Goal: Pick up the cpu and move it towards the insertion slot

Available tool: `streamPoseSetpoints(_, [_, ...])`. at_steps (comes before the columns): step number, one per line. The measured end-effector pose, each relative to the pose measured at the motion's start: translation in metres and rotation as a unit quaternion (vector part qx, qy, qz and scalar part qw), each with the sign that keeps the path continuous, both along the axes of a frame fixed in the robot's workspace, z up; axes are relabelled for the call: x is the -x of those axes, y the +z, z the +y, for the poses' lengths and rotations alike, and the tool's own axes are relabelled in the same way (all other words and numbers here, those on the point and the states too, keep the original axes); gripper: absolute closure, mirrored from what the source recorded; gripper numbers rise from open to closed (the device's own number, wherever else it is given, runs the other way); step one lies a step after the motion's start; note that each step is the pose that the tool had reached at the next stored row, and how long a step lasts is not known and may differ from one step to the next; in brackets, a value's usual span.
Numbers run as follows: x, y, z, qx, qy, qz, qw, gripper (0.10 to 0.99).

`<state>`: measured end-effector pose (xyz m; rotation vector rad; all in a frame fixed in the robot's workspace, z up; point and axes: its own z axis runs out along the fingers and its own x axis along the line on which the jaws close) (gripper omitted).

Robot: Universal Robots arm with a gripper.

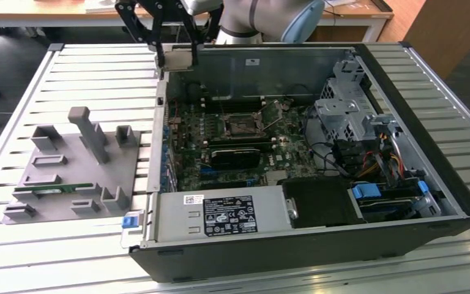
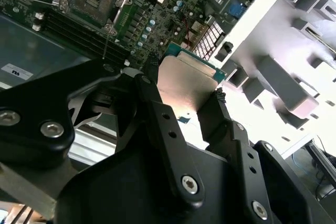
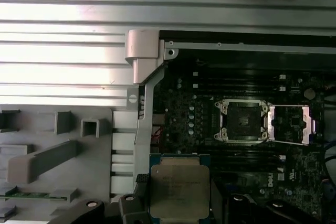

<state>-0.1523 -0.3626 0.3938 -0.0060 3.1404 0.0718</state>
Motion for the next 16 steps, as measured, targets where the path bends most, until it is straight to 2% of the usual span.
streamPoseSetpoints(16, [-0.0295, -0.0001, 0.0111, 0.0000, 0.000, 0.0000, 1.0000, 0.545])
